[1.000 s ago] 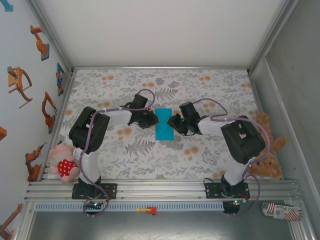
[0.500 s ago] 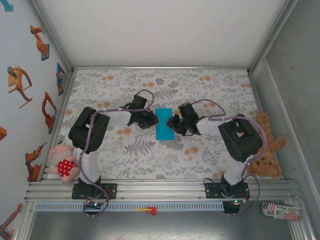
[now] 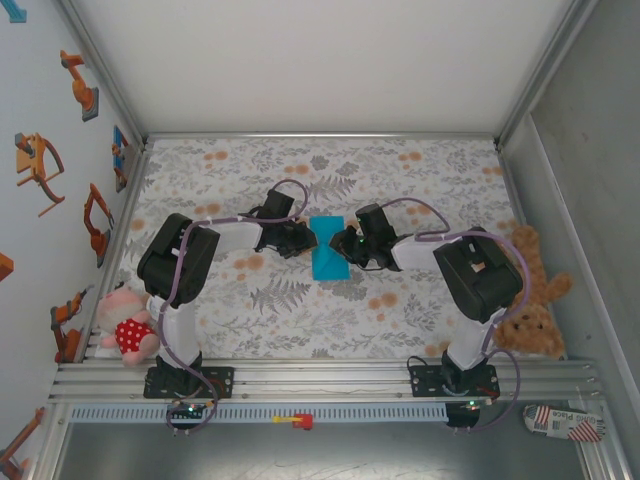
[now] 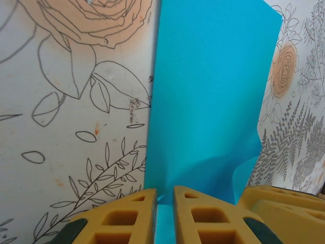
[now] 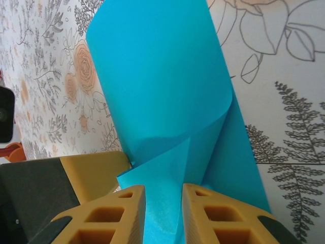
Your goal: Fold a paper plane with a square sheet of paper (pick it up from the middle)
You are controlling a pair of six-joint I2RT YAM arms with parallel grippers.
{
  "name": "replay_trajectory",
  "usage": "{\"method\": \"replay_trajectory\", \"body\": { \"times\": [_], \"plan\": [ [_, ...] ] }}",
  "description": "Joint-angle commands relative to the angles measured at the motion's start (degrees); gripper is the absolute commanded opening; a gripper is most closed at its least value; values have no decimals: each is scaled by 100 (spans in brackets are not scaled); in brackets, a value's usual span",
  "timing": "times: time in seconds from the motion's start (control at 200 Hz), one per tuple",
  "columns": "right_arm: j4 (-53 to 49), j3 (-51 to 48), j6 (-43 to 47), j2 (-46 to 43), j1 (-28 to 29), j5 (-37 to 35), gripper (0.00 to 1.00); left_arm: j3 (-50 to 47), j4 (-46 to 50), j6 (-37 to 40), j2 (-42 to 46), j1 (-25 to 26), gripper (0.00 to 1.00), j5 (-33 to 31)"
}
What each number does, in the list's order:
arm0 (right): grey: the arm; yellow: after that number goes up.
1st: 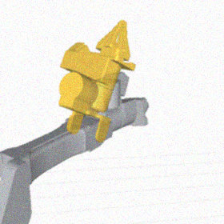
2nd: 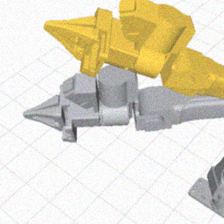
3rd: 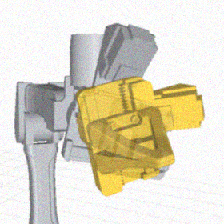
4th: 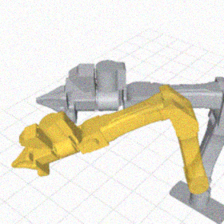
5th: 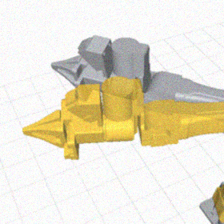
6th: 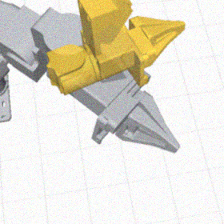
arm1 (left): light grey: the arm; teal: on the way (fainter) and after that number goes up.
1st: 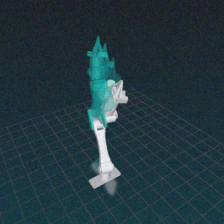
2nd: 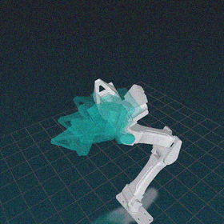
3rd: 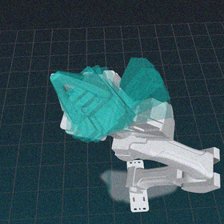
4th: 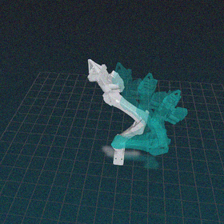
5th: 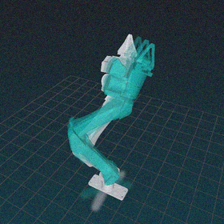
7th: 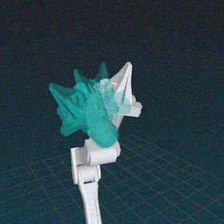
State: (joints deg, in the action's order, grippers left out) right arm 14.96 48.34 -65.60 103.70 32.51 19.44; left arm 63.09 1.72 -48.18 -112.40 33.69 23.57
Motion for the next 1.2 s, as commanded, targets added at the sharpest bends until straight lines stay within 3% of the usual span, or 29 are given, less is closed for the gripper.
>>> {"method": "replay_trajectory", "body": {
  "times": [0.0, 0.255, 0.581, 1.197],
  "plan": [
    [102, -212, -149, -148, 51, -157, 26, -174, 308, -60, -116, -17, 18, -129],
    [-101, -406, -273, -350, 62, -305, 27, -183, 316, -77, -107, -21, 18, -160],
    [423, -290, -398, 34, 123, 101, 22, -208, 313, -86, -89, -23, 18, -142],
    [1050, -536, -540, 133, 122, 122, 15, -218, 360, -85, -46, -29, 18, -174]
  ]
}}
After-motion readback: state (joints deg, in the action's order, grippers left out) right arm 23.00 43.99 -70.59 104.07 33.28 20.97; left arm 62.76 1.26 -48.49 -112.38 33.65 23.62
